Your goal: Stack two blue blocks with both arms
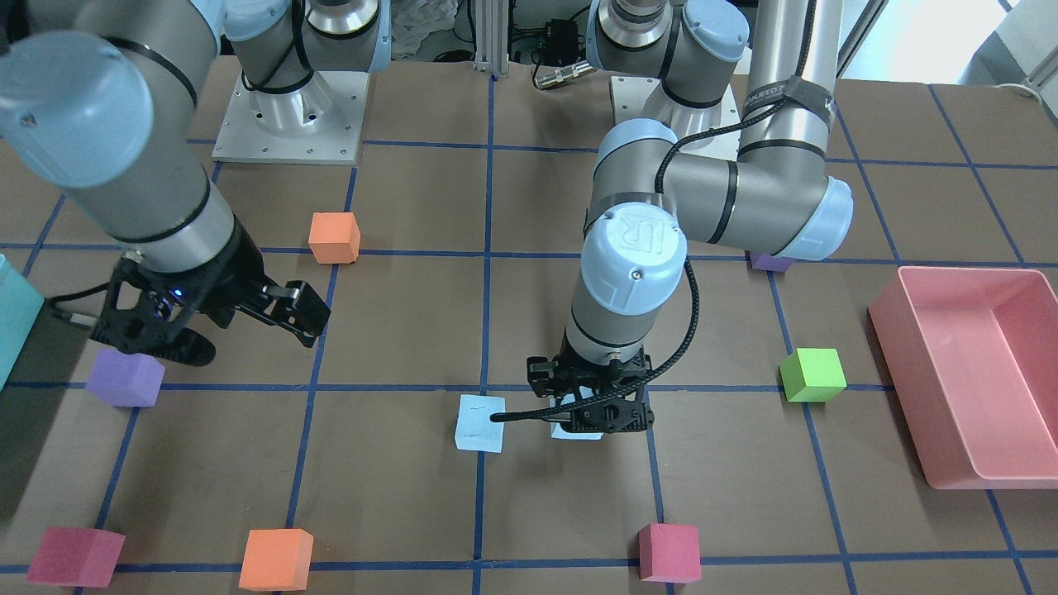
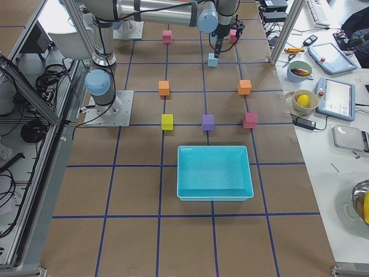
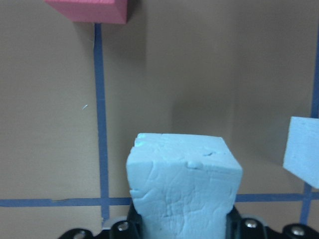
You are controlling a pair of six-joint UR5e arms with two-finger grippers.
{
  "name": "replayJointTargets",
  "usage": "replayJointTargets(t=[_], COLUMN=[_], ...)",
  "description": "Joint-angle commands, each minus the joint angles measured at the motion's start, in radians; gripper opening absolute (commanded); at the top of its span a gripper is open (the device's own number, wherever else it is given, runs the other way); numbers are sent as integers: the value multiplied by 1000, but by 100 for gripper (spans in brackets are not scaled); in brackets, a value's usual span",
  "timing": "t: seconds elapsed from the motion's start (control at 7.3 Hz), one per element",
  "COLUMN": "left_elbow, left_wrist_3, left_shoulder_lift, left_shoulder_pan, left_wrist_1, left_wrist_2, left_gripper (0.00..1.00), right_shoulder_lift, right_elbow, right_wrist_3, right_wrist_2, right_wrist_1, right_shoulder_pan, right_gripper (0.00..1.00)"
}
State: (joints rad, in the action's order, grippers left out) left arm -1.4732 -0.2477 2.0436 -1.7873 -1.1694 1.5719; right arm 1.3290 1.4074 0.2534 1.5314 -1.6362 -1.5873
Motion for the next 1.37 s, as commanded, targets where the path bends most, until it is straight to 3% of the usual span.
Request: replayJointTargets(t=[0.0,0.41,1.23], left_elbow=[123,131,126], left_wrist_3=[-62,-117,-107], left_shoulder_lift=[84,130,142], left_shoulder_pan=[-81,-130,-144], left_wrist_1=[-13,-19,-33], left_wrist_2=[0,-1,-21], left_gripper=[0,0,0], right_shoulder_lift=[116,219,251], right_elbow=[30,139,151], right_wrist_3=[-58,-97,-123], right_wrist_2=[-2,-1,6], right_wrist_1=[85,107,138], right_shoulder_pan=[16,16,20], right_gripper=[100,100,100])
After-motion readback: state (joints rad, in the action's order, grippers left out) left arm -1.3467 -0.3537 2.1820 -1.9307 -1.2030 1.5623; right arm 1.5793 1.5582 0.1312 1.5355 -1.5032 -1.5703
